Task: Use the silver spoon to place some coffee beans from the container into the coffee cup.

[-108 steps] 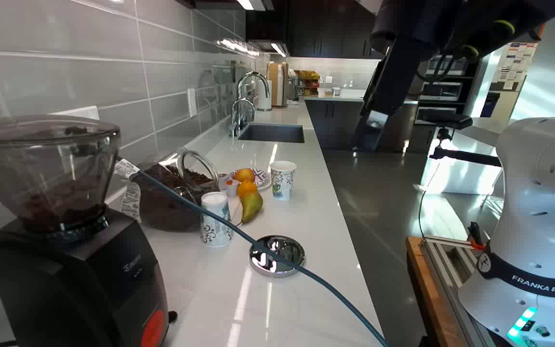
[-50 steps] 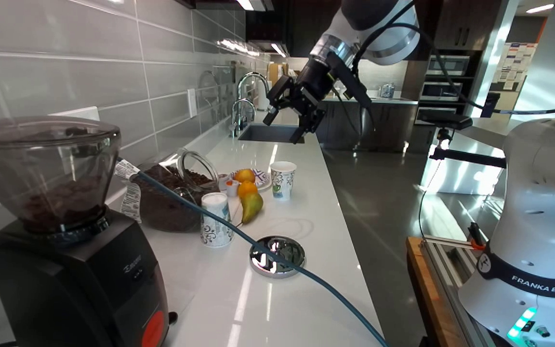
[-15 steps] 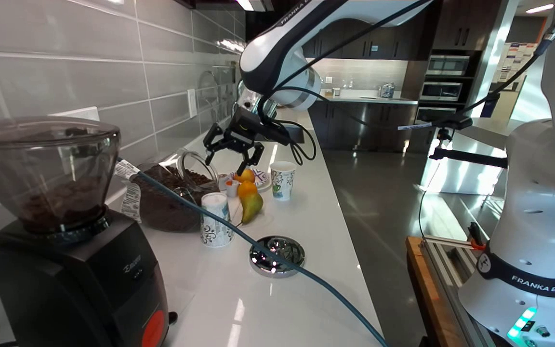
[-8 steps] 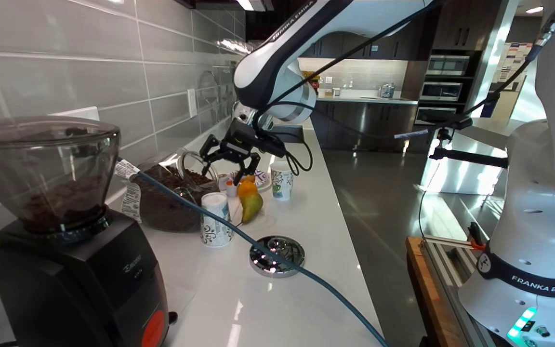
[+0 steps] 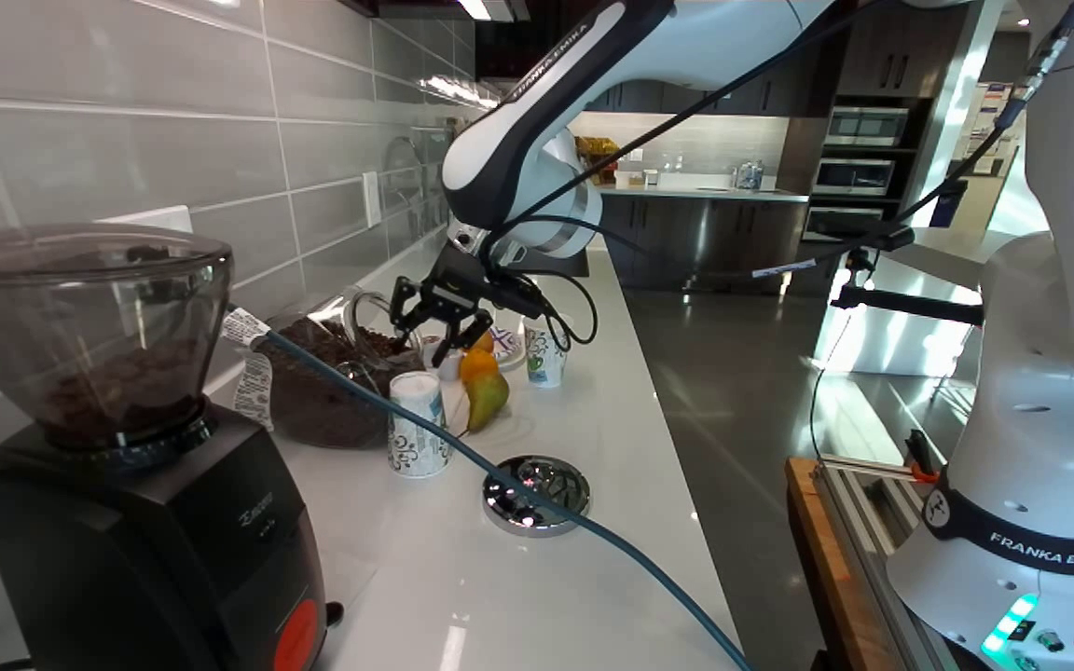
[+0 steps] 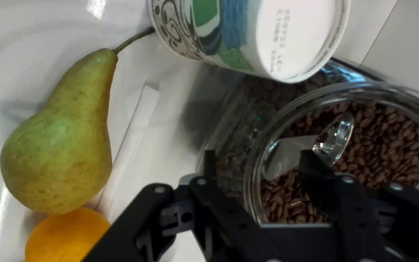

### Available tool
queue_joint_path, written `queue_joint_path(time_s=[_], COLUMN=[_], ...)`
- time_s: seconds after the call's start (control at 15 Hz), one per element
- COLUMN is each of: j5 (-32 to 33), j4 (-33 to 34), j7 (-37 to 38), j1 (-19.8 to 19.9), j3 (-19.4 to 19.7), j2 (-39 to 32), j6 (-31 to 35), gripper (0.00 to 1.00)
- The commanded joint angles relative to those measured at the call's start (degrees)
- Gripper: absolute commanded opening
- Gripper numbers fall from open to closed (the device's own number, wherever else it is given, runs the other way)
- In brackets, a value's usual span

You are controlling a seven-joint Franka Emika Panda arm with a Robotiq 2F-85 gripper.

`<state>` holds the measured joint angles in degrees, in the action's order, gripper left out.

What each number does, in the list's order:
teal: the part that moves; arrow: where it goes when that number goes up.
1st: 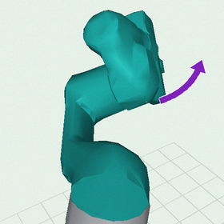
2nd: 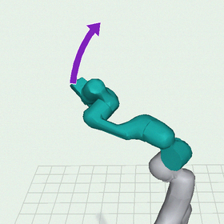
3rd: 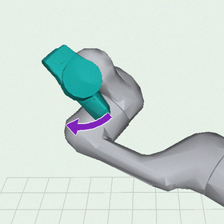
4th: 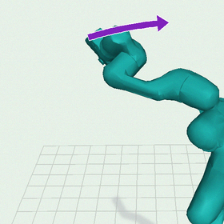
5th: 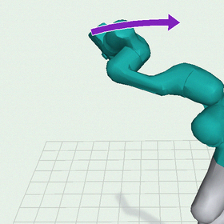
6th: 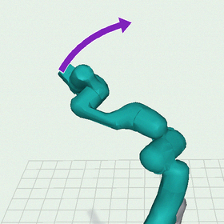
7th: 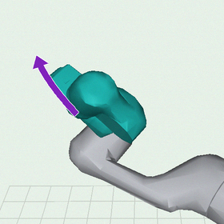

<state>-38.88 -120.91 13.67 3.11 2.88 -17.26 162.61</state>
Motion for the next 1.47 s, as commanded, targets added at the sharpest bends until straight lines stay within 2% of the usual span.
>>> queue_joint_path(time_s=[0.0,0.13,0.33,0.4,0.6,0.73,1.0,1.07,1.13,1.4], j5=[-2.68,-3.05,-2.45,-2.0,-1.43,-0.83,1.19,2.07,-0.67,0.46], j4=[1.64,1.83,1.71,1.55,1.5,1.35,0.2,-0.12,-1.87,-3.31], j7=[-2.42,-2.9,-1.76,-1.34,-0.28,0.66,3.89,4.96,2.0,3.56], j1=[1.08,1.22,0.87,0.71,0.36,0.1,0.18,-0.18,0.54,0.66], j3=[-1.62,-1.83,-1.34,-1.09,-0.8,-0.32,-0.01,0.41,0.06,-0.14], j2=[-1.55,-1.61,-1.57,-1.52,-1.6,-1.12,0.53,0.85,1.0,2.23], j6=[0.68,0.61,0.69,0.65,0.11,-0.07,-1.14,-1.37,-0.55,-0.28], gripper=[0.62,0.65,0.53,0.42,0.26,0.21,0.16,0.17,0.18,0.23])
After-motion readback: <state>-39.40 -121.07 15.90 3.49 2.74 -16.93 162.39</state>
